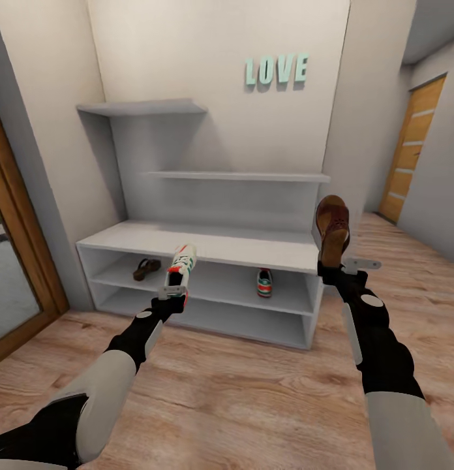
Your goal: Pick up the two gym shoes and the two sandals from the corridor floor and place them onto the hallstand (shoe rack) in the corridor, making sure they are on the rack and not on the floor. Arrange them so the two gym shoes are next to each other and the two sandals are next to each other.
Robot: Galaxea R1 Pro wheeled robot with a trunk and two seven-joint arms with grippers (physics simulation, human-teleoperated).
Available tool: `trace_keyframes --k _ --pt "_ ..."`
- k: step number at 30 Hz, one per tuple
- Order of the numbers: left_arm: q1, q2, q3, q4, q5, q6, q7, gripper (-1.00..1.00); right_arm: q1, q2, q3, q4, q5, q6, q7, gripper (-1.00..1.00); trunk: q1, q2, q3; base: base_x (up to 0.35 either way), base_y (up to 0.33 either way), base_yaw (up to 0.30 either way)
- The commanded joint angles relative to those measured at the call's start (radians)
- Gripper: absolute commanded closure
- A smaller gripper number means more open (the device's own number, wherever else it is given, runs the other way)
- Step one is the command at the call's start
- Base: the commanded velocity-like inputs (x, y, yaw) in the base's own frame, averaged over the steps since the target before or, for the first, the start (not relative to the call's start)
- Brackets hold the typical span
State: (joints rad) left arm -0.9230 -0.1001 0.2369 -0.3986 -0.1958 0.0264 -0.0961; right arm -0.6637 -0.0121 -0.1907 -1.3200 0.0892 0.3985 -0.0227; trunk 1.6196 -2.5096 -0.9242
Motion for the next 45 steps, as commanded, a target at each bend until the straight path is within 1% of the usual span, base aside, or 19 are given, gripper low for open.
trace_keyframes --k 1,5,13,18,30,32,33,34,35,36,37,40,41,42,43,44,45 --pt "0.000 -0.001 0.009 -0.002 -0.010 0.003 -0.008 1.00 -0.001 0.000 0.001 -0.001 0.006 0.006 -0.001 1.00 0.000 0.000 -0.001 0.000 0.000 -0.300" --pt "0.000 -0.001 0.009 -0.002 -0.010 0.003 -0.009 1.00 -0.001 0.000 0.001 -0.001 0.006 0.006 -0.001 1.00 0.000 0.000 -0.001 0.012 0.098 -0.299" --pt "0.000 -0.001 0.009 -0.002 -0.010 0.003 -0.010 1.00 -0.001 0.000 0.001 -0.002 0.006 0.006 -0.001 1.00 0.000 0.000 -0.001 0.104 0.281 -0.256" --pt "0.000 -0.001 0.009 -0.002 -0.010 0.003 -0.009 1.00 -0.001 0.000 -0.001 -0.001 0.005 0.006 -0.001 1.00 0.000 0.000 -0.001 0.086 0.123 -0.042" --pt "0.000 -0.001 0.008 0.001 -0.010 0.004 -0.008 1.00 -0.001 0.000 -0.001 -0.003 0.006 0.007 -0.002 1.00 0.000 0.000 -0.001 0.003 0.004 -0.001" --pt "0.000 0.000 0.009 0.031 -0.009 0.005 -0.006 1.00 -0.001 -0.002 -0.008 -0.011 0.005 0.008 -0.002 1.00 0.000 0.000 -0.001 0.000 0.000 0.000" --pt "-0.001 0.002 0.010 0.042 -0.008 0.006 -0.006 1.00 -0.001 -0.003 -0.026 -0.016 0.005 0.015 -0.002 1.00 0.000 0.000 -0.001 0.000 0.000 0.000" --pt "-0.001 0.003 0.011 0.047 -0.008 0.007 -0.006 1.00 -0.001 -0.004 -0.057 -0.018 0.005 0.028 -0.002 1.00 0.000 0.000 -0.001 0.000 0.000 0.000" --pt "-0.001 0.004 0.011 0.052 -0.008 0.008 -0.005 1.00 -0.001 -0.005 -0.106 -0.020 0.005 0.051 -0.002 1.00 0.000 0.000 -0.001 0.000 0.000 0.000" --pt "-0.001 0.004 0.011 0.058 -0.008 0.014 -0.005 1.00 -0.001 -0.005 -0.171 -0.020 0.005 0.080 -0.001 1.00 0.000 0.000 -0.001 0.000 0.000 0.000" --pt "-0.001 0.004 0.011 0.060 -0.008 0.021 -0.005 1.00 -0.001 -0.006 -0.207 -0.020 0.005 0.097 0.000 1.00 0.000 0.000 -0.001 0.000 0.000 0.000" --pt "0.000 0.004 0.010 0.066 -0.010 0.100 -0.005 1.00 -0.001 -0.009 -0.436 -0.020 0.004 0.206 0.005 1.00 0.000 0.000 -0.001 0.000 0.000 0.000" --pt "0.000 0.004 0.009 0.066 -0.010 0.115 -0.005 1.00 -0.001 -0.010 -0.472 -0.020 0.004 0.223 0.005 1.00 0.000 0.000 -0.001 0.000 0.000 0.000" --pt "0.000 0.003 0.009 0.067 -0.010 0.142 -0.005 1.00 -0.001 -0.012 -0.538 -0.021 0.005 0.252 0.006 1.00 0.000 0.000 -0.001 0.000 0.000 0.000" --pt "0.000 0.002 0.009 0.067 -0.011 0.163 -0.005 1.00 -0.001 -0.021 -0.599 -0.021 0.006 0.276 0.007 1.00 0.000 0.000 -0.001 0.000 0.000 0.000" --pt "0.000 0.002 0.009 0.067 -0.011 0.172 -0.005 1.00 -0.001 -0.029 -0.626 -0.021 0.006 0.285 0.007 1.00 0.000 0.000 -0.001 0.000 0.000 0.000" --pt "0.000 0.001 0.008 0.068 -0.011 0.186 -0.005 1.00 -0.001 -0.054 -0.671 -0.020 0.007 0.298 0.007 1.00 0.000 0.000 -0.001 0.000 0.000 0.000"
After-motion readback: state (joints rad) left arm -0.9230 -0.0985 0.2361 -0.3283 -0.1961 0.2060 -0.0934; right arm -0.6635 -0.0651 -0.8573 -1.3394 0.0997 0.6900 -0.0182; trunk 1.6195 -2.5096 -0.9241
